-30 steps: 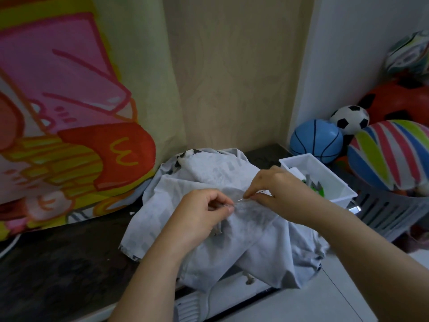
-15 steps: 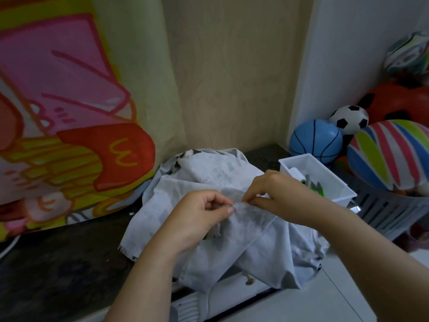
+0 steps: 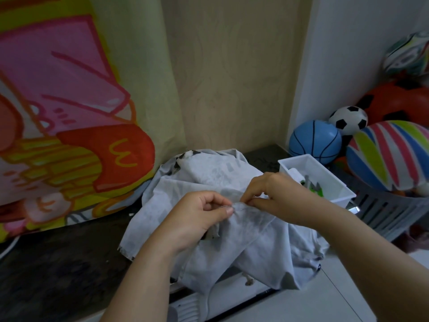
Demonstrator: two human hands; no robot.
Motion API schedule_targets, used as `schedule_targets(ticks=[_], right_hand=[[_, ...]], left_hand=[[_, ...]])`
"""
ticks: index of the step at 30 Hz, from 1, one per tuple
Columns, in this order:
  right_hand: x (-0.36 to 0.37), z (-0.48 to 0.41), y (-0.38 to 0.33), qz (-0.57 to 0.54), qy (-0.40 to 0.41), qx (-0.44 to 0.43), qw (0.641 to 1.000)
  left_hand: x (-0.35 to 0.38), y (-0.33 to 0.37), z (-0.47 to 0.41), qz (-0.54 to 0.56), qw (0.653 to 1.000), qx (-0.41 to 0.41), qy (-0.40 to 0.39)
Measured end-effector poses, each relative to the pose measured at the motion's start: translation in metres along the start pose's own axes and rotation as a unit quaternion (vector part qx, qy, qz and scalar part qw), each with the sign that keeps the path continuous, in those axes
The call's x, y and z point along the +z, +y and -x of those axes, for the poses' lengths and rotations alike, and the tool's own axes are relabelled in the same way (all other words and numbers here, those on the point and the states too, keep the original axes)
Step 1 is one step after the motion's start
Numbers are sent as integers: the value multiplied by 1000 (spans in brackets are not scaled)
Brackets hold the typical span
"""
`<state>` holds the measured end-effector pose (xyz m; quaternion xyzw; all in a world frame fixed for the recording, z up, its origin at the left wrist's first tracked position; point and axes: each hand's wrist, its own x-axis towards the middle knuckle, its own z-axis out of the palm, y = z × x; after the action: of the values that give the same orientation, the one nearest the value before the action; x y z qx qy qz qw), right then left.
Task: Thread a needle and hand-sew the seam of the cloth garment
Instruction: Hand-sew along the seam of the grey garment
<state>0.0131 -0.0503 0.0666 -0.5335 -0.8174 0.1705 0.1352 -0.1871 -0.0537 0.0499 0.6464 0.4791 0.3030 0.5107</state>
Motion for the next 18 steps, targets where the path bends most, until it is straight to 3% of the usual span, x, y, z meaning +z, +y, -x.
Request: schedule_targets(ticks=[10,18], right_hand=[[4,-1,-4,-61,30,1,998],[4,7,-20,-273,78,18,959]], left_hand=[[1,2,-3,64,998,1,-10],[1,-1,-9,110,993,-1,32]])
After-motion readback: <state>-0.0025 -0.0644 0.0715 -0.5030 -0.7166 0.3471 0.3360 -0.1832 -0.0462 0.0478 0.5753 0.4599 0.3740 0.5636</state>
